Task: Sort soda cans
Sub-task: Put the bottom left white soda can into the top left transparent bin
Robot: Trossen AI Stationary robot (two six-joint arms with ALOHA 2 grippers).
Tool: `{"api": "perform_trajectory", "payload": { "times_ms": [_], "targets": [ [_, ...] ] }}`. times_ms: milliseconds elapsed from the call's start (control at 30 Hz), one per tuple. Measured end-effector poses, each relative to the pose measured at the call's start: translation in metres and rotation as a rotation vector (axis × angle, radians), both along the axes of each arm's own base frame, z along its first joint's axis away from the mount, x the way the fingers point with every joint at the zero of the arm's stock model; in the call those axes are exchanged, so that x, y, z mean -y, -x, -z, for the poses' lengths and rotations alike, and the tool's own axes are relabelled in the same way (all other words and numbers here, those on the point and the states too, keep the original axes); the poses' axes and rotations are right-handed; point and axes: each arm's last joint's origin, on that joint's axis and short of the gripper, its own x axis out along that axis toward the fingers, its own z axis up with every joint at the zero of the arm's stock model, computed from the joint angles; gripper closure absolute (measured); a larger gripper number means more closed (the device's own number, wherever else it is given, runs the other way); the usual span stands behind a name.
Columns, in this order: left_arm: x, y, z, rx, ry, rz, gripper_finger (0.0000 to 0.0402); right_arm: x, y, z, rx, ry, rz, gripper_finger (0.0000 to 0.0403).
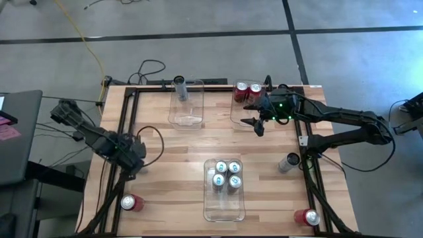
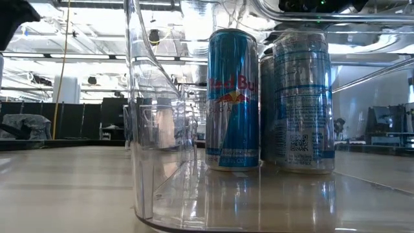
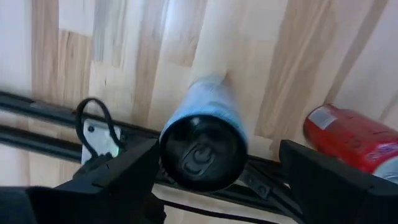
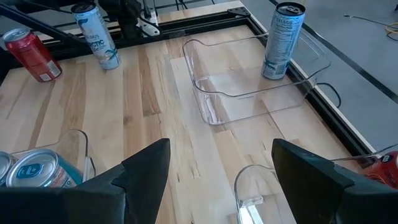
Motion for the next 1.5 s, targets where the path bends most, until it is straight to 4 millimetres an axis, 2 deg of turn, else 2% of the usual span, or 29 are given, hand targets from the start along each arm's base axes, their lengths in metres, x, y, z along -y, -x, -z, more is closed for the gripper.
{"api": "perform_trajectory", "payload": {
  "times_ms": [333,667,933,1133,1233,1433,1500],
  "targets": [
    [-0.009,0.027,0.012,0.052,-0.006,-0.140,0.0074,0.000,0.000,0.000,0.001,-0.002,0.001,0.0104],
    [-0.006,0.023,0.014,0.169,-0.024,-0.165,0.0074,0.000,0.000,0.000,0.002,-0.001,0.001,0.0104],
    [-0.006,0.024,0.038,0.099,-0.056,-0.141,0.0074,0.000,0.000,0.000,0.002,-0.001,0.001,0.0104],
    [-0.007,0.025,0.043,0.084,-0.067,-0.203,0.0075,0.000,0.000,-0.001,0.003,-0.001,0.000,0.0104],
    [-0.008,0.026,0.043,0.076,-0.068,-0.280,0.0088,0.000,0.000,-0.001,0.005,-0.001,0.001,0.0104],
    [-0.010,0.027,0.043,0.094,-0.087,-0.337,0.0150,0.000,0.000,-0.001,0.008,-0.007,0.005,0.0104],
    [-0.011,0.025,0.043,0.108,-0.089,-0.385,0.0150,0.000,0.000,-0.001,0.008,-0.008,0.005,0.0104]
  ]
}}
